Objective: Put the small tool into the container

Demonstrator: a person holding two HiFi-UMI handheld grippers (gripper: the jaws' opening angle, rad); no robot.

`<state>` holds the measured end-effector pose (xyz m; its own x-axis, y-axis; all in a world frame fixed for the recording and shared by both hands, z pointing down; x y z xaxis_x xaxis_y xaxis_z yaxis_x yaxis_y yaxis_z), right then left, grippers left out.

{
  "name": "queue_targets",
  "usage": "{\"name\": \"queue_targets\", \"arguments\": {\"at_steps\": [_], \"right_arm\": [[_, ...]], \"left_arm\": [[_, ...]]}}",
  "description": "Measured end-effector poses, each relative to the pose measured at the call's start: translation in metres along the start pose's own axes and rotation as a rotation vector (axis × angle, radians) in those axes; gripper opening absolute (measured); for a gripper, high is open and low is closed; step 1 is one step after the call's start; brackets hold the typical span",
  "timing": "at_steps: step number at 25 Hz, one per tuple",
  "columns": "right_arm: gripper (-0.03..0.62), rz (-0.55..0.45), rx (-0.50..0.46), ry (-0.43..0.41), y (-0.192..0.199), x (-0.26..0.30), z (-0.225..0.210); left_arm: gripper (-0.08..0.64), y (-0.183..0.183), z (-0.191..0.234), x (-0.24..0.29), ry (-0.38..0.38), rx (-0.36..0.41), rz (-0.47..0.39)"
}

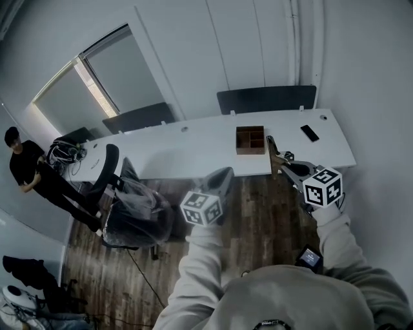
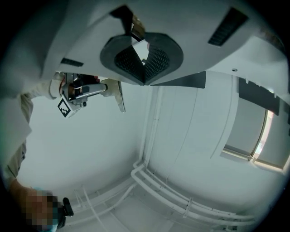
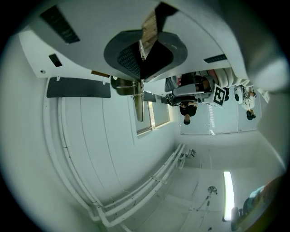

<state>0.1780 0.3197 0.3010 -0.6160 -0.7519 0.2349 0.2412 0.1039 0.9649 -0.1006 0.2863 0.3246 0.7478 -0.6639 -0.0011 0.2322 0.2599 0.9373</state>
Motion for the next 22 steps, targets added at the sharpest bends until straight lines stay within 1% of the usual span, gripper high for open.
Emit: {"name": "queue_targets", "arguments": {"at_steps": [3, 8, 10, 12, 14, 16, 18, 22], "right_arm": [[0.022, -0.008, 0.01, -0.006, 0.002, -0.008, -0.009], [0.021, -0.01, 0.044, -0.004, 0.02, -0.026, -0.022], [0.021, -0.027, 0.076, -0.006, 0.024, -0.032, -0.028], [0.021, -0.039, 0.101, 0.0, 0.029, -0.037, -0.033], [0.021, -0.032, 0.1, 0.004, 0.036, -0.044, -0.035], [0.021, -0.024, 0.098, 0.007, 0.042, -0.05, -0.042], [0.021, -0.021, 0.107, 0.019, 0.048, -0.056, -0.056], [0.021, -0.008, 0.104, 0.032, 0.054, -0.059, -0.075]], "left_arm": [[-0.003, -0.001, -0.008, 0.009, -0.007, -0.001, -0.002], [-0.003, 0.004, -0.02, 0.023, -0.008, 0.01, 0.015], [-0.003, 0.009, -0.018, 0.027, -0.013, 0.013, 0.023], [-0.003, 0.019, -0.011, 0.031, -0.026, -0.01, 0.031], [-0.003, 0.024, -0.012, 0.038, -0.007, -0.024, 0.029], [-0.003, 0.023, -0.017, 0.051, 0.016, -0.013, 0.03], [-0.003, 0.023, -0.017, 0.066, 0.021, -0.013, 0.033], [-0.003, 0.034, 0.005, 0.077, -0.034, -0.082, 0.038]]}}
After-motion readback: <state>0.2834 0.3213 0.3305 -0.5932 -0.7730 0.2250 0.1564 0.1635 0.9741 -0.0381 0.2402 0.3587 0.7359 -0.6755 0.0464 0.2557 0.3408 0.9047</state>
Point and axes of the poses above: the fingertips, and each gripper's own axes: x forward along the fingers, z to its left, y out of its underside, the point moved 9 cm from there along -x, backward along the fingers, and after that the axes turned 13 degrees about -x, right-handed, at the moved point
